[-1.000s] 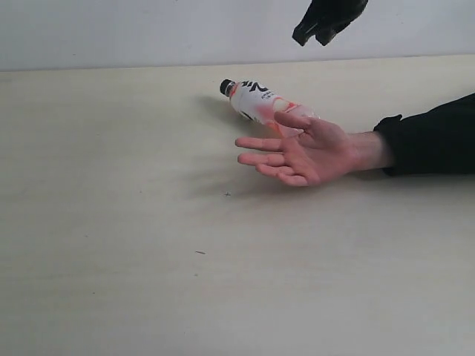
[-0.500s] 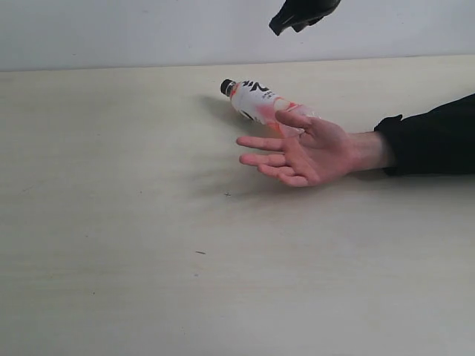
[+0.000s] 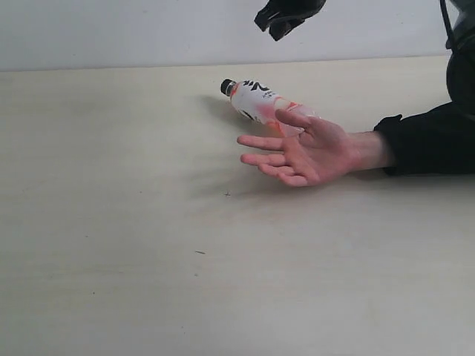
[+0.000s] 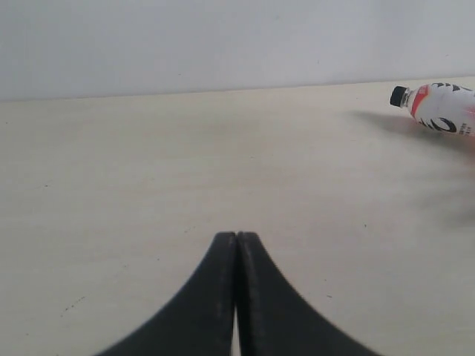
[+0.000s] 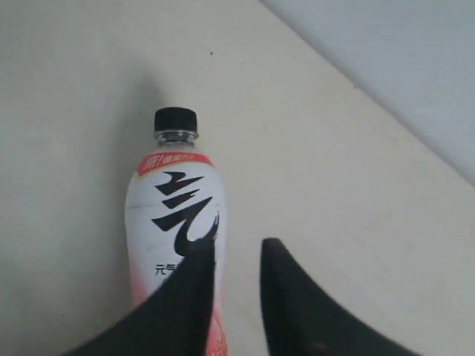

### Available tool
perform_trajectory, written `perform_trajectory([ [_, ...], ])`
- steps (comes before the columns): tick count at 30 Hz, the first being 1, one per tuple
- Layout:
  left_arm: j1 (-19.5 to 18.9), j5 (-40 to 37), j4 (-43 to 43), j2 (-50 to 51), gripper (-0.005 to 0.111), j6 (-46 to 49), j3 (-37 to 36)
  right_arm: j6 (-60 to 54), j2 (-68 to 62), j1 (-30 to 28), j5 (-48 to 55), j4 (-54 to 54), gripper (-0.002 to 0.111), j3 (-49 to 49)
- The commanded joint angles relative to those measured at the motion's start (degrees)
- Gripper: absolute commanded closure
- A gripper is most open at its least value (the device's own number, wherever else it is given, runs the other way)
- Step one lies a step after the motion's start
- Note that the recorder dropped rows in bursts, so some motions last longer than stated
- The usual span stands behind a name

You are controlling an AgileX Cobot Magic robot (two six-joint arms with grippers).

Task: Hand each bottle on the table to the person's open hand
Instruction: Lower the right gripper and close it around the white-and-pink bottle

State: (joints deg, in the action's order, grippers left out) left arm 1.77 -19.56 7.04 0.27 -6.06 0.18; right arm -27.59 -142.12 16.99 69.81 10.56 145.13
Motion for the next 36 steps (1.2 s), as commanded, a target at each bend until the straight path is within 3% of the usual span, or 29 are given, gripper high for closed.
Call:
perform_trajectory([
  [1,0.08,0.42,0.19,-0.27,0.104,-0.2,-0.18,-0.38,-1.79,0.89,0.15,-0.69,0.051,0.15],
  [4,0.08,0.42,0.19,-0.27,0.104,-0.2,-0.18,-0.11,-2.08,1.71,0.15,-0.84,0.034,0.15],
  [7,0.08,0.42,0.19,-0.27,0.104,-0.2,-0.18,1.27,-2.08,2.85,0.15,-2.79,0.031,0.15],
  [13,0.08,0.42,0.19,-0.27,0.104,-0.2,-0.18,0.61,-1.87,6.38,0.15,-16.41,0.029,-5.37],
  [36,0.08,0.42,0.19,-0.27,0.104,-0.2,-0.18,-2.95,-4.6,6.64,0.15,-11.81,0.029,-8.92],
])
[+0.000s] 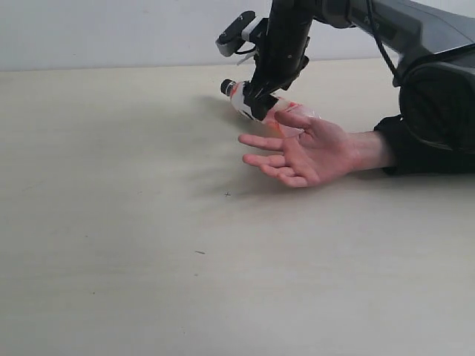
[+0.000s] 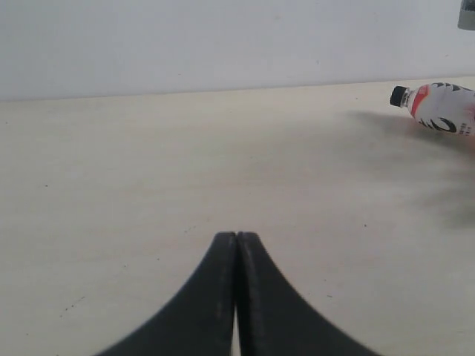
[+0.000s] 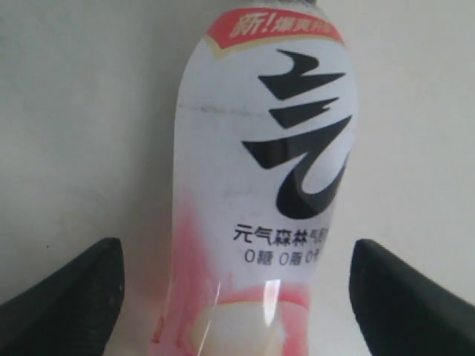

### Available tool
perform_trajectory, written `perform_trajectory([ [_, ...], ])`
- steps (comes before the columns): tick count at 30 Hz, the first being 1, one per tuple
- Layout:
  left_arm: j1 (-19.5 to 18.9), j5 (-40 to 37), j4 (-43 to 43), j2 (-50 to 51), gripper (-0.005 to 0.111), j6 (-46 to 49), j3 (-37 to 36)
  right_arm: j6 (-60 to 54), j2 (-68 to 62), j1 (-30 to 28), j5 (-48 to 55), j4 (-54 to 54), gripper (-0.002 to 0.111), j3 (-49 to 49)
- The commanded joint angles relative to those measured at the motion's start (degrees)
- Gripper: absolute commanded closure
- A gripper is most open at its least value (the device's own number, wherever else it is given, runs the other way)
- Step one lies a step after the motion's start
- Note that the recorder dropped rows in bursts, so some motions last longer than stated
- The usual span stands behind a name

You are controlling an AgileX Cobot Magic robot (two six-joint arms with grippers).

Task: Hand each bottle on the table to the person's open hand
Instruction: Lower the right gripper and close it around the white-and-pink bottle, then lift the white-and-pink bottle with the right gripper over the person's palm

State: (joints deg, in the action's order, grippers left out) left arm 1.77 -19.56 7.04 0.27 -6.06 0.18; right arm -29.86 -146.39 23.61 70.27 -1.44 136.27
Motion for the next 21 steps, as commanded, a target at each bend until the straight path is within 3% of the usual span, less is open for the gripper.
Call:
perform_trajectory([
  [1,0.08,0.42,0.19,-0.27,0.104,-0.2,-0.18,-0.68,-0.59,0.02,-0.3,0.18,0.029,-0.06],
  [21,0.08,0.42,0.19,-0.27,0.104,-0.2,-0.18,-1.58,-2.18,0.02,-0.3,1.44,0.03,0.06],
])
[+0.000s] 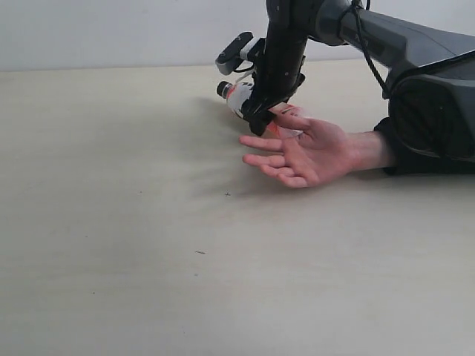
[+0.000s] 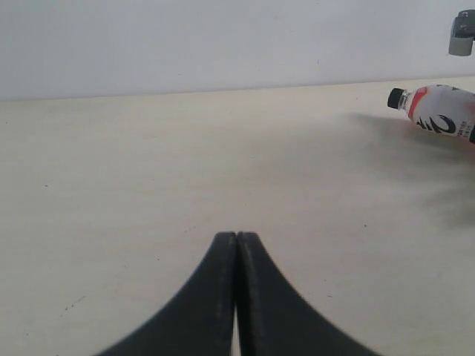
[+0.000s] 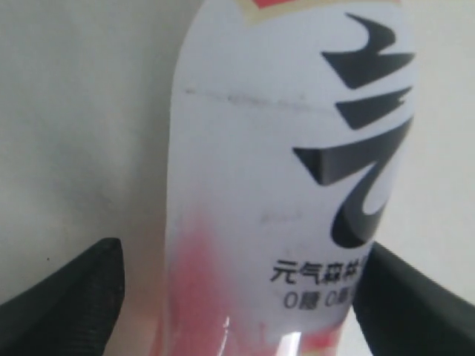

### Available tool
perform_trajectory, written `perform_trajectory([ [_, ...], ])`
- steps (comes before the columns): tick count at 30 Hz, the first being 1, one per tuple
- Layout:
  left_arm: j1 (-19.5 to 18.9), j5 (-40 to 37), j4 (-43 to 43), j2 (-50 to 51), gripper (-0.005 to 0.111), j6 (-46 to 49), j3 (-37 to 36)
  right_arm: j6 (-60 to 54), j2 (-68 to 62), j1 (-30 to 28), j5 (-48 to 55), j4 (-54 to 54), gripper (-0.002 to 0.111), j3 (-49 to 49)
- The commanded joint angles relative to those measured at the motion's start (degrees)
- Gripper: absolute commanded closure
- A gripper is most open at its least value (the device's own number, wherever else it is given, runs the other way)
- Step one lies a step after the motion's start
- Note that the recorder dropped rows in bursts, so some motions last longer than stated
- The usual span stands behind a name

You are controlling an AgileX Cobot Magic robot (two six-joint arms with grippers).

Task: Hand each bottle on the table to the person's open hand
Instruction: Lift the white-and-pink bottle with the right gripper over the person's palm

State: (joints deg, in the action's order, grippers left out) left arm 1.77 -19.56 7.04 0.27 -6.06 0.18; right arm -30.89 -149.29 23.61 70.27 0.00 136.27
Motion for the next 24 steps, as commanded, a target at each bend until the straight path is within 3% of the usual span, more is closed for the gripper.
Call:
perform_trajectory([
  [1,0.08,0.42,0.19,-0.27,0.104,-0.2,-0.18,-0.55,0.73,0.02,-0.3,0.0,0.033,0.06],
  [3,0.08,0.42,0.19,-0.27,0.104,-0.2,-0.18,-0.55,0.62,0.02,-0.3,0.0,0.042,0.06],
  [8,0.08,0.42,0.19,-0.27,0.104,-0.2,-0.18,-0.36,0.87,0.02,-0.3,-0.49,0.084,0.06],
  [12,0.08,0.42,0.19,-0.27,0.104,-0.2,-0.18,1.18,2.57,0.02,-2.45,-0.58,0.106,0.06],
  [24,0.08,0.42,0.19,-0.27,0.104,-0.2,-0.18,4.16,8.57,0.02,-5.8,-0.42,0.108,0.06],
])
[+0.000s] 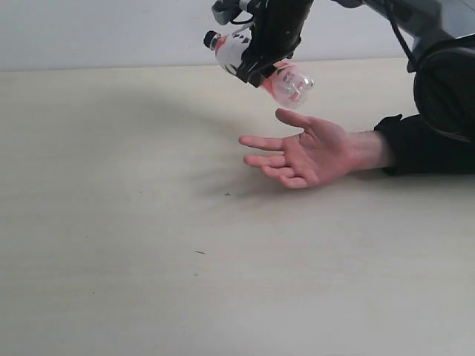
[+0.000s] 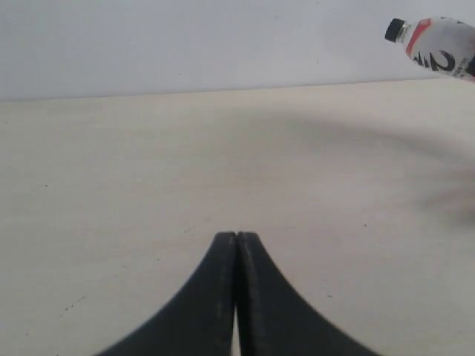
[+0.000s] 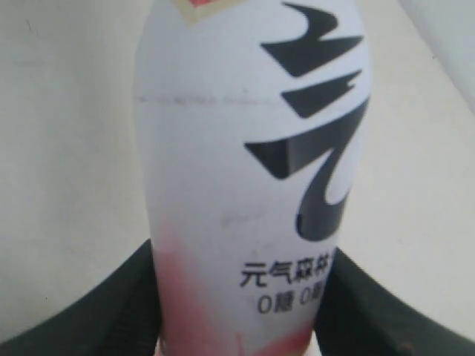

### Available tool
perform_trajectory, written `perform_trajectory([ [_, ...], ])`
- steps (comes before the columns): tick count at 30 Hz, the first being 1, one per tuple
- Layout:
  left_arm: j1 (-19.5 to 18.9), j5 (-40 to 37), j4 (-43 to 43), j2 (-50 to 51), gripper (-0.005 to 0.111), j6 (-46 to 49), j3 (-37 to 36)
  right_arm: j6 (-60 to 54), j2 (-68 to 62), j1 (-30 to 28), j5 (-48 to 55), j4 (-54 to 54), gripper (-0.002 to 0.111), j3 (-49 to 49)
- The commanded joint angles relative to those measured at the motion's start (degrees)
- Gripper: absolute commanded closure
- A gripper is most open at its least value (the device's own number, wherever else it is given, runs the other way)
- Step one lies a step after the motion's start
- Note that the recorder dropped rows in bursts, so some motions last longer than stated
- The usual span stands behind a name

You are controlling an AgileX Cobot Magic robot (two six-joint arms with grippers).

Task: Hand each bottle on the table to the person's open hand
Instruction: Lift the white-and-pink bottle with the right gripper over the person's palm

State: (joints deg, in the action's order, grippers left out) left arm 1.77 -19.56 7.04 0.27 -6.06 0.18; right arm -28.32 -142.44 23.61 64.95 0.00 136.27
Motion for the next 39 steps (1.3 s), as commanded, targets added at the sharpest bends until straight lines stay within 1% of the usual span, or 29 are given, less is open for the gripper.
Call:
perform_trajectory([
  [1,0.08,0.42,0.19,-0.27,0.104,-0.2,-0.18,2.3,2.14,0.02,-0.49,-0.42,0.108,0.06],
  [12,0.08,0.42,0.19,-0.27,0.104,-0.2,-0.18,8.05,5.04,0.02,-0.9,-0.42,0.108,0.06],
  [14,0.08,0.42,0.19,-0.27,0.104,-0.2,-0.18,10.26,5.99,0.02,-0.02,-0.54,0.108,0.06],
  [17,0.08,0.42,0.19,-0.27,0.104,-0.2,-0.18,11.82,7.16,-0.09,4.45,-1.78,0.108,0.06],
  [19,0.08,0.42,0.19,-0.27,0.104,-0.2,-0.18,12.2,7.46,-0.09,5.01,-2.13,0.108,0.06],
  [23,0.08,0.42,0.19,-0.27,0.104,-0.2,-0.18,16.58,8.36,-1.42,5.01,-1.86,0.108,0.06],
  [25,0.08,0.42,0.19,-0.27,0.104,-0.2,-0.18,18.03,9.35,-2.44,5.01,0.76,0.108,-0.08],
  [27,0.08,0.42,0.19,-0.27,0.104,-0.2,-0.18,18.7,10.68,-2.96,5.01,2.9,0.108,-2.27],
  [39,0.08,0.42,0.19,-0.27,0.104,-0.2,-0.18,22.41,18.8,-3.24,5.01,4.4,0.108,-22.28],
])
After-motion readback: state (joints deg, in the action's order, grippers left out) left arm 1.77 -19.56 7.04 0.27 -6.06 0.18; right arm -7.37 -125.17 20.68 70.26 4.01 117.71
